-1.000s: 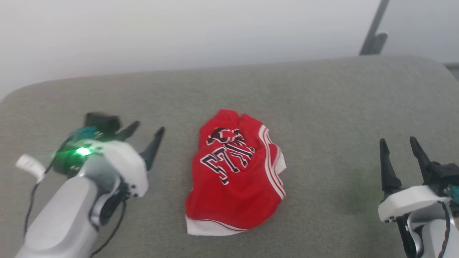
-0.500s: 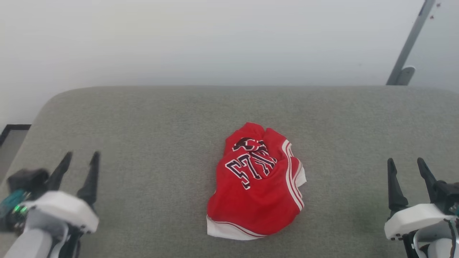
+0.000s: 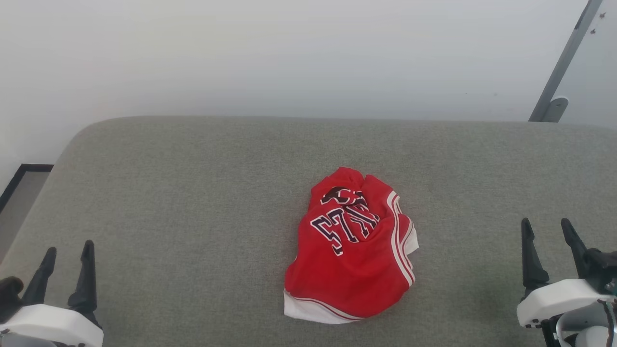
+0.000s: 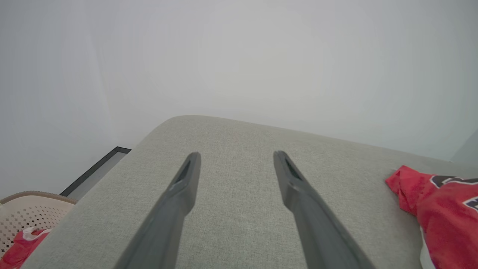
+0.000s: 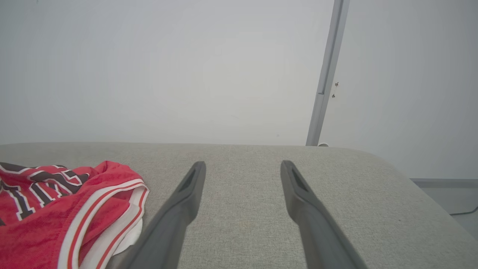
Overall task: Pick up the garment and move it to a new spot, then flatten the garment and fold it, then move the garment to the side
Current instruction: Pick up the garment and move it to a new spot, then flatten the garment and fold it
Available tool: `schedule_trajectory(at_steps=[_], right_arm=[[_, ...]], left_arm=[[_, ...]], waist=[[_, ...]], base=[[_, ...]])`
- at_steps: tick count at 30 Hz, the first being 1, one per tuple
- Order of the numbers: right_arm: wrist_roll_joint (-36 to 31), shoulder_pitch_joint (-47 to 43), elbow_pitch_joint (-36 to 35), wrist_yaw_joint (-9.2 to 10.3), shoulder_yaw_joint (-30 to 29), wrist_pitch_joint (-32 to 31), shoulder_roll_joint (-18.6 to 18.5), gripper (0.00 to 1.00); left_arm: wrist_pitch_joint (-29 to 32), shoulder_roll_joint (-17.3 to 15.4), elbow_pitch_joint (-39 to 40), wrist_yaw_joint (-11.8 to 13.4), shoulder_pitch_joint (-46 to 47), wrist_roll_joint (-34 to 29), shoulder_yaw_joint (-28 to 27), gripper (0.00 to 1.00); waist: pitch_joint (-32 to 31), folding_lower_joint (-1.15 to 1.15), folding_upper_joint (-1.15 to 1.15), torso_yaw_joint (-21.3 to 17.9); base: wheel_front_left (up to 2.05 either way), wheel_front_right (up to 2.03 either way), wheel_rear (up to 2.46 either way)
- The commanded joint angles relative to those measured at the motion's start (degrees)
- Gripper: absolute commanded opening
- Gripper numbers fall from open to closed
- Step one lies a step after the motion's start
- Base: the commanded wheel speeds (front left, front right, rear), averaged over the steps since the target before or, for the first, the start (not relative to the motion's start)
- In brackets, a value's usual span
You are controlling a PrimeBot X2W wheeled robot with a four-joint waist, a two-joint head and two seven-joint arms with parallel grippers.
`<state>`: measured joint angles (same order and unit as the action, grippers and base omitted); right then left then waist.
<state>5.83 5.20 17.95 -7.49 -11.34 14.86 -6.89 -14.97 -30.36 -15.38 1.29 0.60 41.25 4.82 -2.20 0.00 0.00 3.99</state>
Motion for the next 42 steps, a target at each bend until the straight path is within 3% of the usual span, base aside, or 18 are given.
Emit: schedule_trajectory(at_steps=[1, 15, 23, 42], right_arm=[[0.2, -0.3, -0.1, -0.01, 0.0, 0.2, 0.0, 1.00], [0.9, -0.5, 0.0, -0.01, 1.2, 0.1, -0.1, 1.00], [3.9, -0.1, 0.6, -0.01, 4.9, -2.4, -1.2, 1.00], [11.9, 7.9, 6.2, -0.01, 16.0, -24.0, -9.7, 1.00]], left_arm=[[-0.2, 0.3, 0.3, 0.0, -0.7, -0.9, -0.6, 1.00], [-0.3, 2.1, 1.4, -1.4, -2.2, -2.5, -3.8, 1.00], [-0.3, 3.1, 2.0, -1.8, -0.8, -2.8, -2.7, 1.00], [-0.3, 8.5, 2.2, -4.3, 5.3, -5.0, -0.6, 1.00]], waist=[[0.0, 0.00, 0.00, 0.1], [0.2, 0.00, 0.00, 0.4], [1.4, 0.00, 0.00, 3.0], [11.0, 0.00, 0.00, 11.2]], base=[[0.00, 0.00, 0.00], [0.00, 0.00, 0.00], [0.00, 0.00, 0.00], [0.00, 0.00, 0.00]])
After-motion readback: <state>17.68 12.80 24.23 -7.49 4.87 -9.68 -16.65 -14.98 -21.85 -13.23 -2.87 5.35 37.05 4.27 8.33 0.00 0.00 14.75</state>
